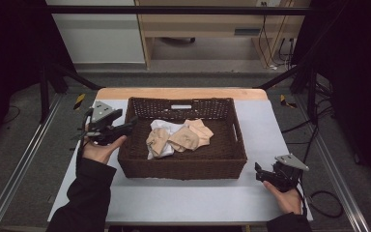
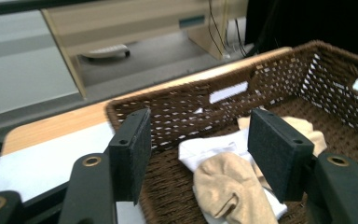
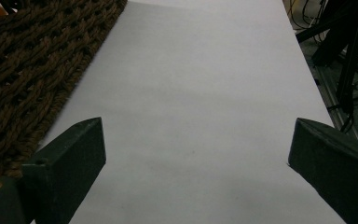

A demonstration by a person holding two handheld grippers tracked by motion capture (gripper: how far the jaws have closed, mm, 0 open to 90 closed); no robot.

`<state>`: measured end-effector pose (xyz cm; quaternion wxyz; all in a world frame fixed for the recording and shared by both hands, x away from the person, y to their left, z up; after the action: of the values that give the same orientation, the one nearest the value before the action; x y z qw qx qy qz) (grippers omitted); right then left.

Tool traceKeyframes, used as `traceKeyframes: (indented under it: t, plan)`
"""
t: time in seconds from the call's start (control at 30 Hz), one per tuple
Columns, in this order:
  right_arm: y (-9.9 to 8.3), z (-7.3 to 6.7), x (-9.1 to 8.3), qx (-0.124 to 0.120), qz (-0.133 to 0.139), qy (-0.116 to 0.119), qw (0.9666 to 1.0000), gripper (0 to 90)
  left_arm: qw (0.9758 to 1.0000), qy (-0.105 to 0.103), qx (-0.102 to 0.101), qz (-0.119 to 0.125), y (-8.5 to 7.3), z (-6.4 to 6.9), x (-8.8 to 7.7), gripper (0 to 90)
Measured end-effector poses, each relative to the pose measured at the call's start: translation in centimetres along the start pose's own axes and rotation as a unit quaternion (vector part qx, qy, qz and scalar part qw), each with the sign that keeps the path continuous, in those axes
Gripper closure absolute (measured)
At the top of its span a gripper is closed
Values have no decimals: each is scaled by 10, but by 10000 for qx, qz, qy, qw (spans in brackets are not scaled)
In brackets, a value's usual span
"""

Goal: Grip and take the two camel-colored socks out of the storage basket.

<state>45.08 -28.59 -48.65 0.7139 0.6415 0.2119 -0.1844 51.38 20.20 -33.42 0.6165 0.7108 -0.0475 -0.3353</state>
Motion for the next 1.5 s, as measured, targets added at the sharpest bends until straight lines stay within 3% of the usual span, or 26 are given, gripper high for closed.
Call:
traceKeyframes:
  t: [0.17,0.27,0.37,0.4,0.57,0.8,0.9,1.1,1.33,1.5]
  plan:
    - [0,0,-1,20,0,0,10000,43,9999,-94,6,-138,4,6,16,383]
    - [0,0,-1,28,4,-4,10000,43,9995,-81,151,-277,4,9,30,375]
    - [0,0,-1,13,-1,0,10000,43,9996,-98,63,-241,4,9,36,365]
    - [0,0,0,-7,-1,3,10000,43,9995,-215,-123,-211,4,10,42,363]
    - [0,1,0,-40,-6,-13,10000,43,9995,-183,14,-247,3,17,55,367]
    - [0,1,0,-1,16,-26,10000,43,9987,-105,160,-477,-14,26,85,360]
    - [0,1,0,9,-5,-36,10000,43,9985,-131,107,-520,-21,28,91,363]
    - [0,1,1,-23,-13,-43,10000,43,9948,-112,74,-1009,-38,29,107,378]
    - [0,1,2,-46,-26,-55,10000,43,9926,-111,-16,-1211,-45,29,112,397]
    - [0,1,1,-47,-43,-62,10000,43,9892,-69,0,-1462,-52,31,118,411]
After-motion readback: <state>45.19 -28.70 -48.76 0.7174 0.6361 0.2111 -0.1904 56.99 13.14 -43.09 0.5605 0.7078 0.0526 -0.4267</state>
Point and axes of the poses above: each handheld gripper's, and its own axes: x roughly forward along the jaws, y roughly out of its top, z roughly to its right, the point moved 2 cm from there along x, roughly forward along the jaws, and after that the axes turned 5 degrees about -y, right-handed, at the moved point
